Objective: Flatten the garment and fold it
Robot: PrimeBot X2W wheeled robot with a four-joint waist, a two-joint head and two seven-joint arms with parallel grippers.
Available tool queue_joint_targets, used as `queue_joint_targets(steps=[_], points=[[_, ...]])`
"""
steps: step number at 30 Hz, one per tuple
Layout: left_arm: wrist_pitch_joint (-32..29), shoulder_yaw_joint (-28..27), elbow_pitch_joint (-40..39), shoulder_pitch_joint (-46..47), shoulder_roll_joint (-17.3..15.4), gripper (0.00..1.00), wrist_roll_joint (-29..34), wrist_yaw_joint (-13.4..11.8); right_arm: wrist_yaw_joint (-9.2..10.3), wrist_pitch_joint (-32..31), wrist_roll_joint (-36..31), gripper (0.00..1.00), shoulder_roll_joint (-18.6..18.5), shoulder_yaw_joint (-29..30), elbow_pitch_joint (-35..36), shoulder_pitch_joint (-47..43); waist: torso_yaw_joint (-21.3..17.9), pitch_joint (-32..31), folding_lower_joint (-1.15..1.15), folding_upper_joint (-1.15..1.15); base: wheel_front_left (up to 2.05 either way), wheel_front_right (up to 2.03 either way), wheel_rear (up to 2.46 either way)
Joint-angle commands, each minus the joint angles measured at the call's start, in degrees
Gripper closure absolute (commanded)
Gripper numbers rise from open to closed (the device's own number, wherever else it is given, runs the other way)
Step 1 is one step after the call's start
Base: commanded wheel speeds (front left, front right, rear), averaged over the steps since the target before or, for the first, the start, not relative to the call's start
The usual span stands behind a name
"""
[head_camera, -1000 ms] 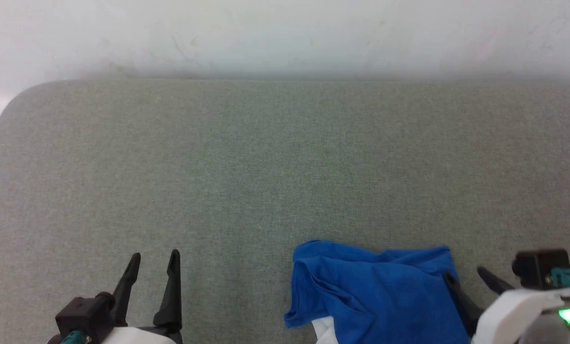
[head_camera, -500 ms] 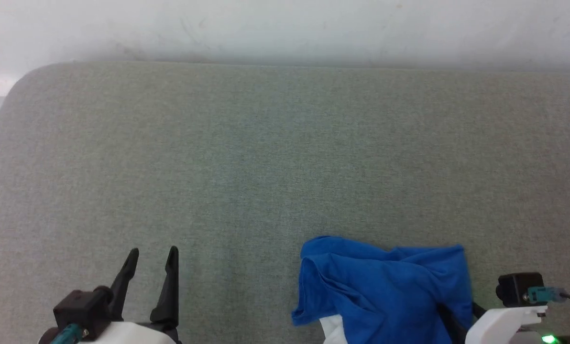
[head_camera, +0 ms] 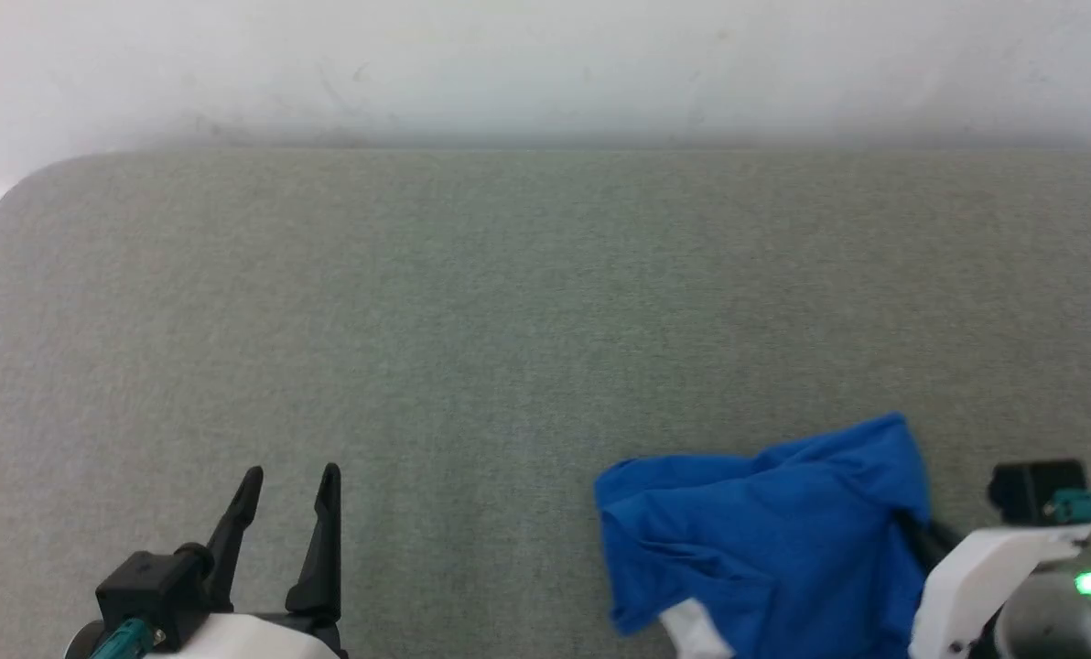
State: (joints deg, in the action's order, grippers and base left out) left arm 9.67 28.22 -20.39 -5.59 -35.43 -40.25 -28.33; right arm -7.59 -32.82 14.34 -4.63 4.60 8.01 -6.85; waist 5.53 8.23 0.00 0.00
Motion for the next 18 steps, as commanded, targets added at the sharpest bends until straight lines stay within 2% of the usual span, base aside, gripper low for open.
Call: queue_joint_targets(steps=[1,9,18], points=[[0.28,-0.01,0.06,0.57,0.20,0.00,0.20,-0.24,0.10,-0.49,-0.75,1.00,-1.52,0.72,1.02,2.03,-2.52,-2.02,0.00,0.00,0.00,0.00,0.00],[0.41,-0.26,0.13,0.98,0.05,0.00,0.20,-0.20,0.10,-4.28,-1.77,1.00,-8.42,2.55,0.83,8.26,-6.03,-1.56,0.00,0.00,0.00,0.00,0.00],[0.80,-1.73,-0.98,5.65,-1.46,0.00,2.85,-0.62,0.10,-5.28,-3.50,1.00,-18.16,4.94,-3.54,16.39,-8.86,5.09,0.00,0.00,0.00,0.00,0.00]])
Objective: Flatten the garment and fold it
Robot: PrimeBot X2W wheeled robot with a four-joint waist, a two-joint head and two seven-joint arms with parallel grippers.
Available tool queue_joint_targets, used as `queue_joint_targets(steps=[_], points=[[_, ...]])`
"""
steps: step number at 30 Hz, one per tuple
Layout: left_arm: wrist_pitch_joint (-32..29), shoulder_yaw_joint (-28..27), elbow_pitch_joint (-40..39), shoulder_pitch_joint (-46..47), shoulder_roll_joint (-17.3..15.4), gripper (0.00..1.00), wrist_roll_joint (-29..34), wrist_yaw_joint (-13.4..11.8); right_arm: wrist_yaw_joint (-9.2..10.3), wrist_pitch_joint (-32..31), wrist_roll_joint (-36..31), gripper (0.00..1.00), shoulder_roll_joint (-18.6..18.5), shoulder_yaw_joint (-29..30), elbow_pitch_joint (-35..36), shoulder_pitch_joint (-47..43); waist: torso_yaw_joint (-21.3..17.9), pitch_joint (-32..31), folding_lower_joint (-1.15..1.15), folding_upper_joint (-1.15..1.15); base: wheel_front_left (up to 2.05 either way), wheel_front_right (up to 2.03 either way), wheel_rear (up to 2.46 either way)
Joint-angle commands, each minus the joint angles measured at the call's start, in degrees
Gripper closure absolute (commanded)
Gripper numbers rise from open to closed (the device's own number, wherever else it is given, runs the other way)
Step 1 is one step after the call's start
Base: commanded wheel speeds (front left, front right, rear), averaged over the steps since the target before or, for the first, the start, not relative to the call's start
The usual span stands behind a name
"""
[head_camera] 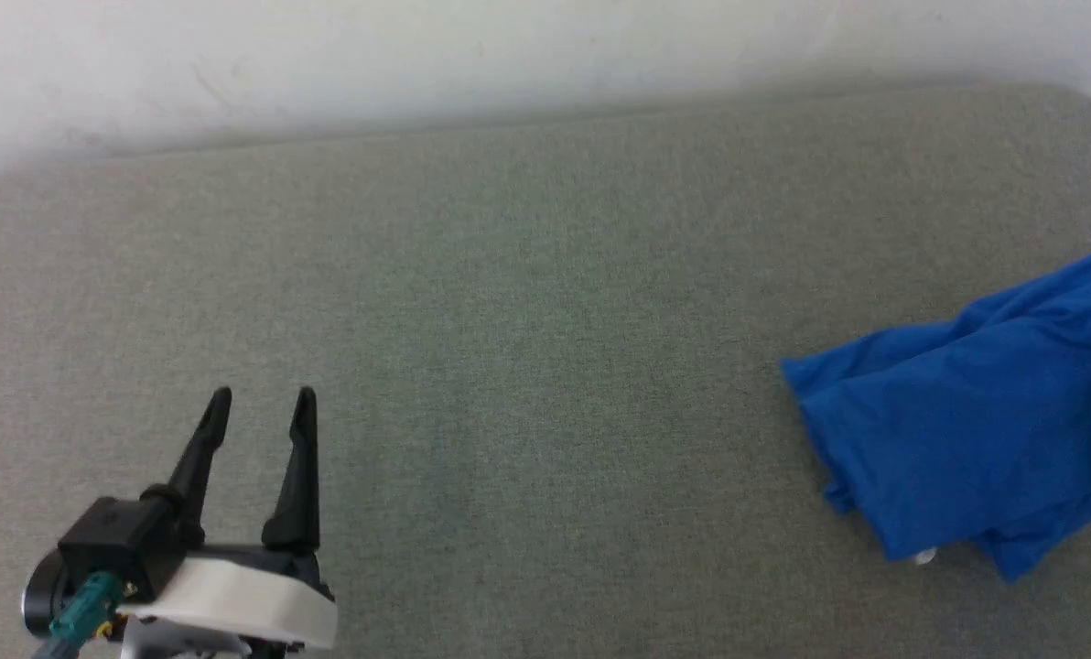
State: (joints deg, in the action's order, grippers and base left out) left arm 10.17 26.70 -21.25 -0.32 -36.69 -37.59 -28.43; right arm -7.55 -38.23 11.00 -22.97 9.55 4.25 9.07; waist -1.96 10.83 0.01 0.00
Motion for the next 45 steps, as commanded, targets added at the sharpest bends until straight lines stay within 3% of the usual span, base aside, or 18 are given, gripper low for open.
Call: queue_joint_targets(steps=[1,12,19,26,27,28,34,40,45], points=[[0.30,-0.19,-0.30,1.15,-0.31,0.00,0.71,-0.54,0.06,0.30,-0.37,1.00,-0.63,0.52,-0.29,1.32,-1.58,3.30,-0.01,0.00,0.00,0.00,0.00],[-0.93,0.08,-2.15,10.11,-1.79,0.00,5.56,-0.07,0.06,4.03,-3.90,1.00,-8.28,7.33,-6.06,8.17,-3.62,13.75,-0.01,0.00,0.00,0.00,0.00],[1.57,-1.17,-3.22,14.51,-2.47,0.00,9.39,-0.17,0.06,7.17,-6.69,1.00,-9.26,11.46,-10.55,10.32,-3.63,18.76,-0.01,0.00,0.00,0.00,0.00],[2.37,-1.05,-3.52,16.12,-2.85,0.00,11.07,0.35,0.06,10.41,-8.70,1.00,-7.62,12.73,-14.55,12.28,-3.33,21.35,-0.01,0.00,0.00,0.00,0.00],[2.44,-1.07,-3.45,16.17,-2.70,0.00,11.01,0.32,0.06,10.68,-8.99,0.68,-7.38,12.70,-15.03,12.57,-3.33,21.52,-0.01,0.00,0.00,0.00,0.00],[2.37,-1.12,-3.31,16.13,-2.49,0.00,10.75,0.23,0.06,11.06,-9.19,0.00,-7.21,12.59,-15.37,12.83,-3.33,21.65,-0.01,0.00,0.00,0.00,0.00],[2.39,-2.02,-2.92,15.38,-0.38,0.00,7.25,0.25,0.06,12.85,-10.17,0.00,-7.46,12.41,-17.26,13.21,-3.08,20.72,-0.01,0.00,0.00,0.00,0.00],[3.01,-1.53,-1.34,13.80,0.99,0.00,4.83,1.96,0.06,14.27,-9.52,0.00,-7.18,13.03,-17.56,10.79,-2.37,17.35,-0.01,0.00,0.00,0.00,0.00],[3.61,-1.09,0.94,11.99,2.18,0.00,3.92,2.68,0.06,18.15,-7.56,0.00,-3.26,11.78,-14.41,5.92,-1.46,13.61,-0.01,0.00,0.00,0.00,0.00]])
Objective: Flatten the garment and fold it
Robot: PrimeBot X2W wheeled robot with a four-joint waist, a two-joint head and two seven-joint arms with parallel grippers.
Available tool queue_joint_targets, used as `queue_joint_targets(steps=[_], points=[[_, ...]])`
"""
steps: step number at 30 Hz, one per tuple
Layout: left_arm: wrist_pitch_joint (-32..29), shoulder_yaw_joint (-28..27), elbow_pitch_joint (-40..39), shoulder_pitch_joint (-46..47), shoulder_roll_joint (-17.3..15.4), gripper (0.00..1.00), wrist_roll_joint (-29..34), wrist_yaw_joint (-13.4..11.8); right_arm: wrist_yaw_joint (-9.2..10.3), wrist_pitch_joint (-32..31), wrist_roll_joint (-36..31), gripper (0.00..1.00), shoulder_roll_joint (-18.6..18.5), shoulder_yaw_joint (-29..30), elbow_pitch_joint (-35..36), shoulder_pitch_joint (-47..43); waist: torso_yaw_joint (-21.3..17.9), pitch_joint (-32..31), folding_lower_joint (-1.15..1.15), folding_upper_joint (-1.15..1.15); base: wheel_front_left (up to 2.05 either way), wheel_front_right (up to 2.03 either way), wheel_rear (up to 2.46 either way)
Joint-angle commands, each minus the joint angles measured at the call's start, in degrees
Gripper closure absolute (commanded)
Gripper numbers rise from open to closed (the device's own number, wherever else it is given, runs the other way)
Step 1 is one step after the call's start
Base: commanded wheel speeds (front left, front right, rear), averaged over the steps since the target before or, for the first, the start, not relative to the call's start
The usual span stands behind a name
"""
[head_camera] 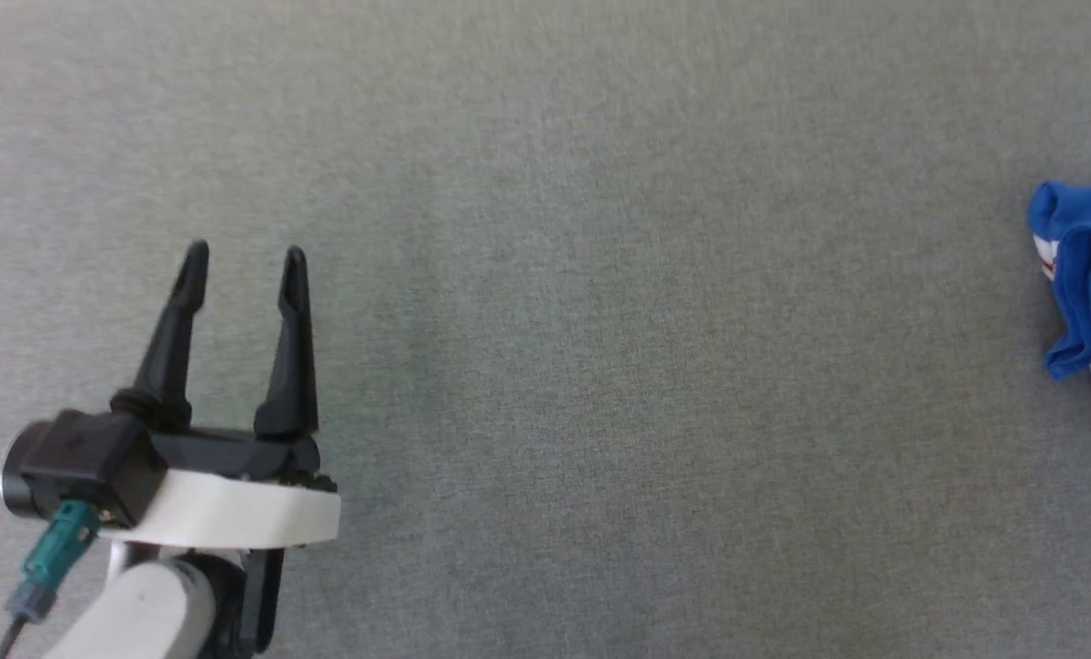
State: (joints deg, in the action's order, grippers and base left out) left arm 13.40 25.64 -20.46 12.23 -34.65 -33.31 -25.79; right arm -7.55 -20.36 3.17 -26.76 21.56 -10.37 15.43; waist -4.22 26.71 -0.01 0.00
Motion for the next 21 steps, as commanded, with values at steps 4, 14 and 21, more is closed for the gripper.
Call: queue_joint_targets(steps=[4,14,21], points=[[0.91,-0.38,1.79,-3.06,1.20,0.00,-0.45,-0.49,0.06,3.17,2.48,0.00,5.54,-4.26,4.89,-5.14,1.20,-6.10,0.01,0.00,0.00,0.00,0.00],[1.48,-1.34,2.40,-9.65,2.99,0.00,-0.70,0.38,0.06,11.36,1.66,0.00,17.78,-7.31,18.86,-12.66,2.87,-17.12,0.01,0.00,0.00,0.00,0.00],[1.57,-2.66,1.47,-14.94,3.31,0.00,-0.06,-0.06,0.06,15.62,0.20,0.00,22.39,-6.98,24.83,-17.72,4.86,-22.42,0.01,0.00,0.00,0.00,0.00]])
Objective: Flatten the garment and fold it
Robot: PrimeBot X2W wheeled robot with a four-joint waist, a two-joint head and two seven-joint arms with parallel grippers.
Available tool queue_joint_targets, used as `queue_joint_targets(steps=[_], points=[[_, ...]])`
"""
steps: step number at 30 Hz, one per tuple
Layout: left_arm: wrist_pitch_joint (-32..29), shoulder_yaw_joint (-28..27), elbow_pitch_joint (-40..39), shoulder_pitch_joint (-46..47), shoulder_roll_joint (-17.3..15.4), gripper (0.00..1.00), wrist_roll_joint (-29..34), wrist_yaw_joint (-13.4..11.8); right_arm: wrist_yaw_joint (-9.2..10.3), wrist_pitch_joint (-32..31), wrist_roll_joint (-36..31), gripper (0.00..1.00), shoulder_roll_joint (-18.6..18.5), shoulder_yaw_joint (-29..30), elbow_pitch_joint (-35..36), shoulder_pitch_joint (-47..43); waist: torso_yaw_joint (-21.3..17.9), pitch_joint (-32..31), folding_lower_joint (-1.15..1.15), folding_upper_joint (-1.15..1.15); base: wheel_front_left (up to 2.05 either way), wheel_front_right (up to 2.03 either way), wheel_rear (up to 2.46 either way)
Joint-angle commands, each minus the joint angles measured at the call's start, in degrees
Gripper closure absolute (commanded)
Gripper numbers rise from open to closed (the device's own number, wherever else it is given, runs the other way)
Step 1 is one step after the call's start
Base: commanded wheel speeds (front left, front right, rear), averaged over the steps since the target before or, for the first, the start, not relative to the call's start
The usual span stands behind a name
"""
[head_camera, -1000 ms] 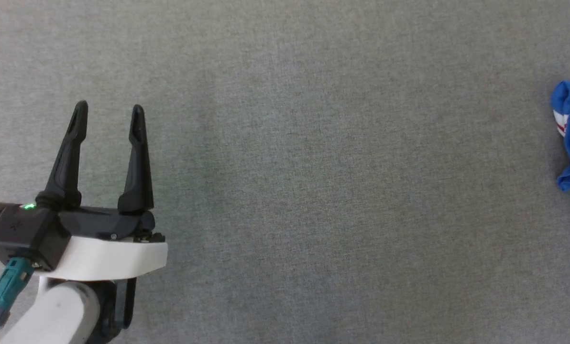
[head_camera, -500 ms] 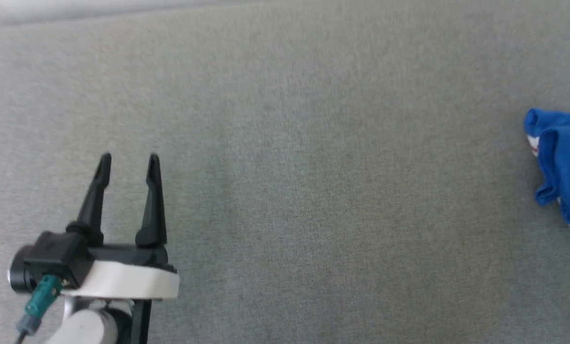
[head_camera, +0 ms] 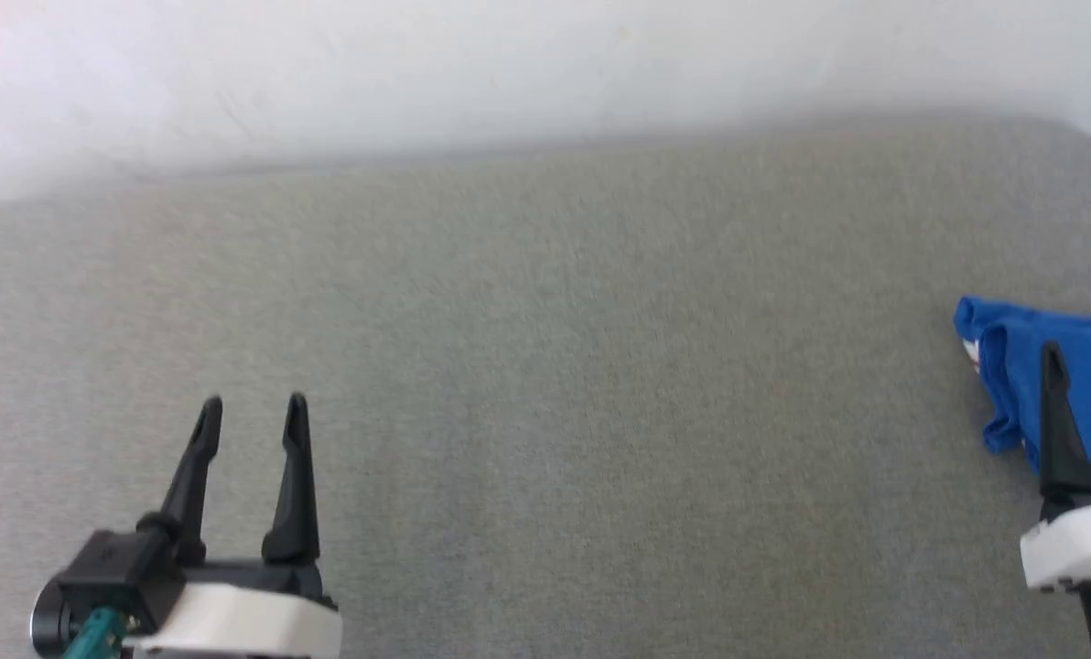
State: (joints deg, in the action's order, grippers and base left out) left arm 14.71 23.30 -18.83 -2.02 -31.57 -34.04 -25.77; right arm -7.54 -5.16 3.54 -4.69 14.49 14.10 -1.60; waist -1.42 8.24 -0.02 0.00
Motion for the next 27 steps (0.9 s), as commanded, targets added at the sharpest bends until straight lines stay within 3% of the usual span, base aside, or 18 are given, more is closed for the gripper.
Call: queue_joint_targets(steps=[1,14,27], points=[[0.26,-0.41,-0.27,-1.39,0.20,0.00,0.85,-0.14,0.05,0.87,-0.28,0.00,0.68,0.18,0.83,-1.44,2.31,-4.42,0.02,0.00,0.00,0.00,0.00],[0.28,-1.71,0.23,-10.15,3.25,0.00,3.13,-0.51,0.05,7.04,-3.03,0.00,1.79,-0.90,-1.05,-11.59,3.42,-10.01,0.02,0.00,0.00,0.00,0.00],[0.29,-5.85,1.09,-16.57,6.81,0.00,5.58,2.29,0.05,8.45,-3.10,0.00,1.80,-3.08,-2.67,-14.69,2.76,-11.61,0.02,0.00,0.00,0.00,0.00]])
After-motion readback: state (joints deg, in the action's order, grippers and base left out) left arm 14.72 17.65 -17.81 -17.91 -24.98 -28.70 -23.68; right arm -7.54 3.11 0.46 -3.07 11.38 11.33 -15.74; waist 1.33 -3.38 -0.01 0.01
